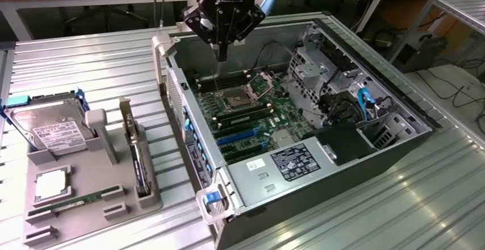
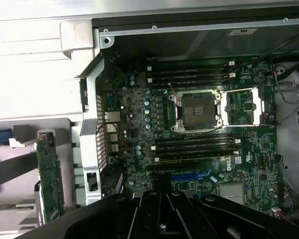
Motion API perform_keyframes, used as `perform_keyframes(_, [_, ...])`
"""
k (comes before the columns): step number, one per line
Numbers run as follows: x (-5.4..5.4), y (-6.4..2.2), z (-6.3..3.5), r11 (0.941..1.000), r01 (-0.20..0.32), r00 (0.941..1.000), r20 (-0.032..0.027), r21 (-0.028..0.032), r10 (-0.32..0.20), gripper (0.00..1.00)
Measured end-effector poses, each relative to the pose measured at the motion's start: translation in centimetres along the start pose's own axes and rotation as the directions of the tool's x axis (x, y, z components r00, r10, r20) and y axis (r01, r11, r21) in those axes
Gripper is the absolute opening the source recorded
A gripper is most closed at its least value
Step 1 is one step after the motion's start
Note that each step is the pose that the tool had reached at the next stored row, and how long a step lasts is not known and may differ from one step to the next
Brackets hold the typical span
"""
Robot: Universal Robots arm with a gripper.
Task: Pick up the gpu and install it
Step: 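Reach for the gpu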
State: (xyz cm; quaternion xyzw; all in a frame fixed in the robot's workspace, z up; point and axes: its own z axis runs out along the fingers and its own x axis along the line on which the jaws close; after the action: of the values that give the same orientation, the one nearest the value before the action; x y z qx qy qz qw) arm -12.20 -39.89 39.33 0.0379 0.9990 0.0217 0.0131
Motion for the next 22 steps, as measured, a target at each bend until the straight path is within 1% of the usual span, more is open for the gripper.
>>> perform_keyframes(4, [0.2,-0.11,-0.02,1.0,0.0,1.0,0.0,0.0002,0.0,0.11])
perform_keyframes(7, [1.2,-0.73,-0.06,1.0,0.0,1.0,0.0026,-0.0002,0.0,0.11])
perform_keyframes(10, [2.7,-1.56,-0.14,1.0,0.0,1.0,0.0048,-0.0002,0.0,0.11])
perform_keyframes(14, [4.5,-2.27,-0.22,1.0,0.0,1.0,0.0054,-0.0002,0.0,0.11])
perform_keyframes(15, [5.3,-2.54,-0.24,1.0,0.0,1.0,0.0057,-0.0005,0.0,0.11])
perform_keyframes(19, [7.2,-3.05,-0.31,1.0,0.0,1.0,0.006,-0.0004,0.0,0.11])
perform_keyframes(20, [8.0,-3.26,-0.32,1.0,0.0,1.0,0.0063,-0.0005,0.0,0.11])
perform_keyframes(22, [8.8,-3.47,-0.35,1.0,0.0,1.0,0.0064,-0.0004,0.0,0.11])
